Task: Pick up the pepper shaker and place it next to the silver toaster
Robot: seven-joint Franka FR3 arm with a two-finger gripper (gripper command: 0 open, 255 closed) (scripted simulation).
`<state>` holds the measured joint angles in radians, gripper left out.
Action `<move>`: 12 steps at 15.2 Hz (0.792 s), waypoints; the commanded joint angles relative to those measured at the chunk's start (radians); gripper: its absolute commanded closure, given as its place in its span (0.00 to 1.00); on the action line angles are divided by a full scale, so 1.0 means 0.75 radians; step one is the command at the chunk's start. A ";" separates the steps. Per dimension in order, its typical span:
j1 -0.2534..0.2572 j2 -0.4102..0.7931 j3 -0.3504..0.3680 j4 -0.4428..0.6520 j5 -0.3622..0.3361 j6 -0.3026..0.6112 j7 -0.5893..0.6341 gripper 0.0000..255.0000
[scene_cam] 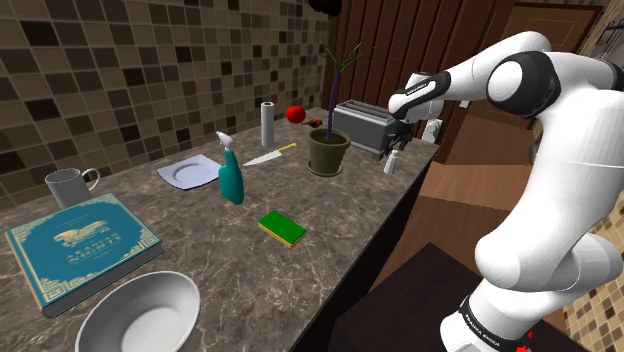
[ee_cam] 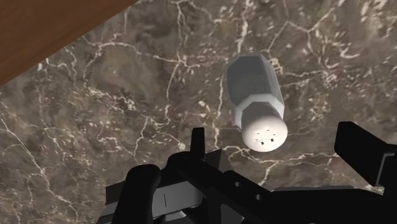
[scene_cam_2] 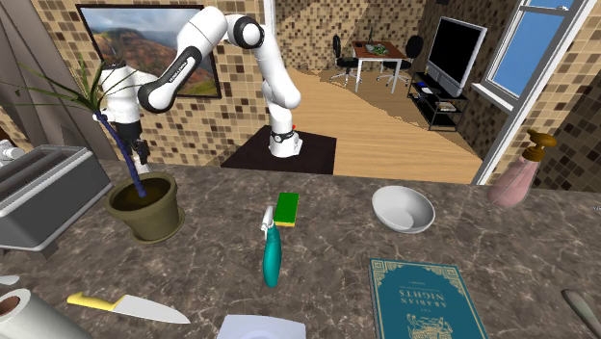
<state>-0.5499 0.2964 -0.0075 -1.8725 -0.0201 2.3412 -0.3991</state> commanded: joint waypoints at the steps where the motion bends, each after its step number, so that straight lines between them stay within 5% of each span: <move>1: 0.000 -0.028 0.000 0.006 0.000 -0.034 -0.001 0.00; 4: 0.001 -0.100 0.001 0.033 0.001 -0.133 -0.001 0.00; 12: 0.001 -0.100 0.001 0.033 0.001 -0.133 -0.001 0.00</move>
